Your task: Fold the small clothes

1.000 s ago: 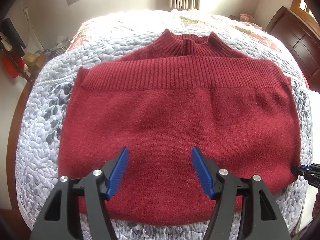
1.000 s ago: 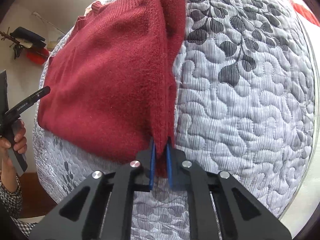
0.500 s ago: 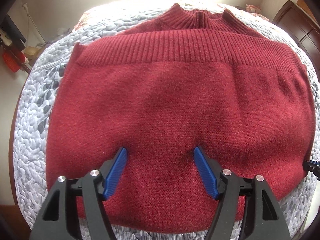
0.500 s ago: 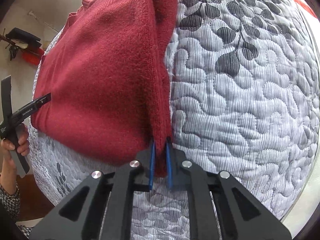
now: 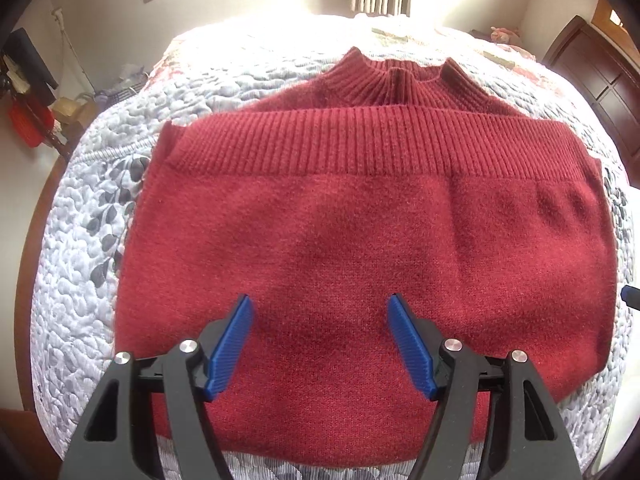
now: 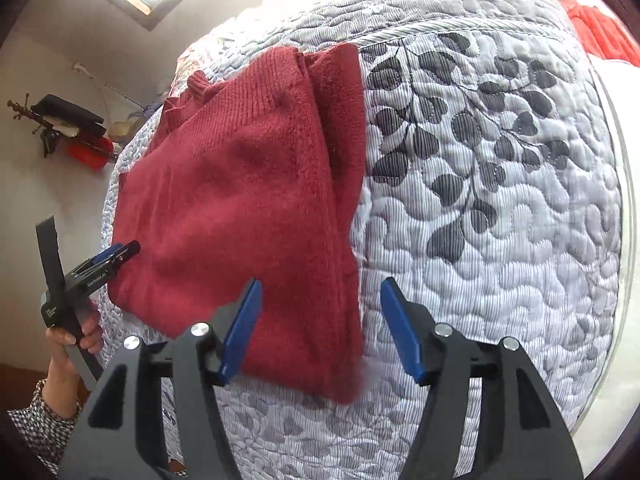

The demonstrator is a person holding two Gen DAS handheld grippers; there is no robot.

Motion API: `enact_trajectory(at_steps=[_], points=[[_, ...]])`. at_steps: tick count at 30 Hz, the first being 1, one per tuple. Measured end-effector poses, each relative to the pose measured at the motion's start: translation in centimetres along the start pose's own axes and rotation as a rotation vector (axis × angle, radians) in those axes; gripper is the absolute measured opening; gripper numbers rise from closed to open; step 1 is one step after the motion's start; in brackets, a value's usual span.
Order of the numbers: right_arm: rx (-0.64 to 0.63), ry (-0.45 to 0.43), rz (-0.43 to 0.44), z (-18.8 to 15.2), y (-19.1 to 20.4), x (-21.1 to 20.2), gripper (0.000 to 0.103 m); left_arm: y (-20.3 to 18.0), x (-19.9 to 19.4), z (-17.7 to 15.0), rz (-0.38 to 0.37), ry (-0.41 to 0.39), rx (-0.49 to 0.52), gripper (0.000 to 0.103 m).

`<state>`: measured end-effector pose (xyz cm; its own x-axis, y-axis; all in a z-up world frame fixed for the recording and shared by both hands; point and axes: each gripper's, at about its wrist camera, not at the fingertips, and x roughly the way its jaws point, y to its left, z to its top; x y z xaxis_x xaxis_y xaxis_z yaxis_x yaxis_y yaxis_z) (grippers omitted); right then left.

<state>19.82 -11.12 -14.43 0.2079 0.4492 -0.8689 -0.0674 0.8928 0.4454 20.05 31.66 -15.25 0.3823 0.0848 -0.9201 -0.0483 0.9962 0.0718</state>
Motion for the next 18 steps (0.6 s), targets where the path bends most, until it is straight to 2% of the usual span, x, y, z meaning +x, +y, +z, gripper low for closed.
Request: enact_trajectory(at_steps=[7, 13, 14, 15, 16, 18], points=[[0.033, 0.064, 0.006, 1.9, -1.5, 4.0, 0.062, 0.8, 1.4, 0.4, 0.023, 0.031, 0.003, 0.07], [0.072, 0.058, 0.061, 2.0, -2.6, 5.4, 0.059, 1.9, 2.6, 0.1, 0.019, 0.04, -0.009, 0.073], [0.082, 0.054, 0.077, 2.0, -2.9, 5.4, 0.055, 2.0, 2.7, 0.1, 0.015, 0.04, -0.011, 0.074], [0.09, 0.057, 0.107, 1.9, -3.1, 5.3, 0.041, 2.1, 2.8, 0.1, 0.011, 0.041, -0.014, 0.075], [0.101, 0.068, 0.153, 1.7, -3.1, 5.2, 0.034, 2.2, 2.9, 0.0, 0.007, 0.043, -0.015, 0.076], [0.098, 0.063, 0.158, 1.5, -3.1, 5.0, 0.031, 2.3, 3.0, 0.0, 0.001, 0.046, -0.013, 0.076]])
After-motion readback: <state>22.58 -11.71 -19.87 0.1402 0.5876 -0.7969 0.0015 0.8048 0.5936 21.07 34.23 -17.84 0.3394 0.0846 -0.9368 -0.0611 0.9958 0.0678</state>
